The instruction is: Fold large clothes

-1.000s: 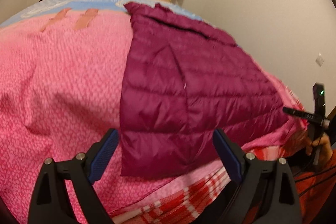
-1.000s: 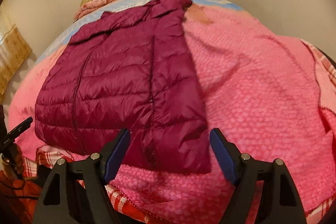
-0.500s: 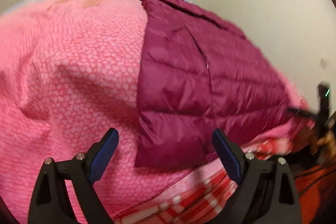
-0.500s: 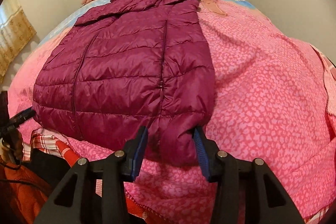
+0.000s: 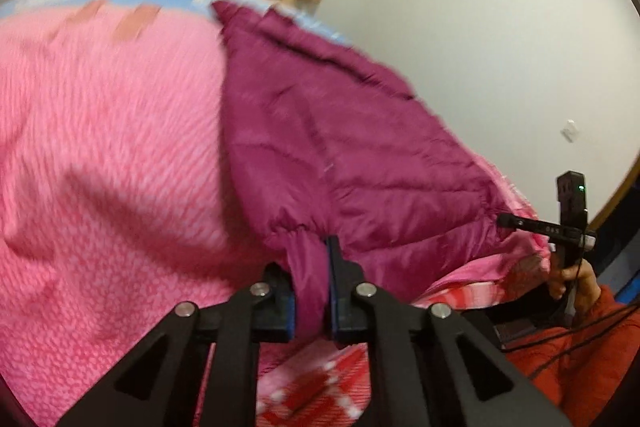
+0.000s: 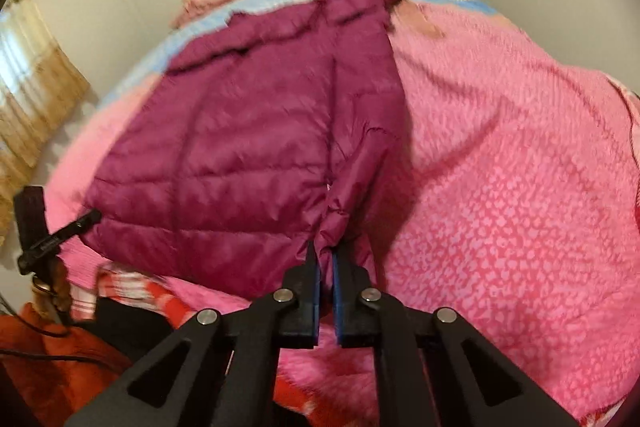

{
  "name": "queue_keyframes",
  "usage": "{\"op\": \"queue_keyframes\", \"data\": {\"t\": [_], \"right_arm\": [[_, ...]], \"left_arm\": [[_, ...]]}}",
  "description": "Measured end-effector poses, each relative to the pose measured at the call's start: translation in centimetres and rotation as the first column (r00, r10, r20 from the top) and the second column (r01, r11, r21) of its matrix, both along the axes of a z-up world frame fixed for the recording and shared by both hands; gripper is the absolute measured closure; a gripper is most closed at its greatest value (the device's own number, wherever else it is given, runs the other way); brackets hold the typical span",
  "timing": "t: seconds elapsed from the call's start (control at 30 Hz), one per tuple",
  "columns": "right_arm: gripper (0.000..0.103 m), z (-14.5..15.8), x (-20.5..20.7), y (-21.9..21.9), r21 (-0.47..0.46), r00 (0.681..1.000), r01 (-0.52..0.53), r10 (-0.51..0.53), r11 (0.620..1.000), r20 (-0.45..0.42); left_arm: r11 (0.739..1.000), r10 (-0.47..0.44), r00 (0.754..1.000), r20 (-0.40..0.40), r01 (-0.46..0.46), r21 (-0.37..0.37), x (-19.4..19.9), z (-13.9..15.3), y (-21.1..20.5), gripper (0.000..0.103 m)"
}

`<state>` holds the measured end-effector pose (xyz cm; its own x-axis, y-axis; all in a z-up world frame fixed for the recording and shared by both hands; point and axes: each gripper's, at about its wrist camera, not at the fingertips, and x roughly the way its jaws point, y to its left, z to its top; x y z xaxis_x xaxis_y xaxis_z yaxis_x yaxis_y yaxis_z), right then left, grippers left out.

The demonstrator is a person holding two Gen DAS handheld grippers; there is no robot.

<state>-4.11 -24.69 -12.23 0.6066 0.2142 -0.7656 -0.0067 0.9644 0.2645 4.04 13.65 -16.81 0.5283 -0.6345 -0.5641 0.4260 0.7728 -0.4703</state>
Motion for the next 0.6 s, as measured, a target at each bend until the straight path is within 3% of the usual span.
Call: {"op": "queue_keyframes", "data": {"t": [0.2, 0.43, 0.6], "right_arm": [[0.1, 3.8, -1.7, -0.9, 0.1, 0.994, -0.002, -0.009, 0.995, 0.106], [0.1, 6.3, -3.5, -2.0, 0.153, 0.986, -0.005, -0.021, 0.988, 0.168], [0.1, 9.0, -2.9, -3.6, 0.197, 0.972, 0.002, -0.048, 0.98, 0.228]], "left_arm": [[0.995, -0.074, 0.989, 0.127, 0.082, -0.056, -1.8, 4.4, -0.2, 0.093], [0.982, -0.131, 0.956, 0.264, 0.162, -0.099, -4.3, 9.0, 0.8, 0.093], [0.979, -0.079, 0.966, 0.247, 0.122, -0.163, -1.5, 11.5, 0.9, 0.093]]}}
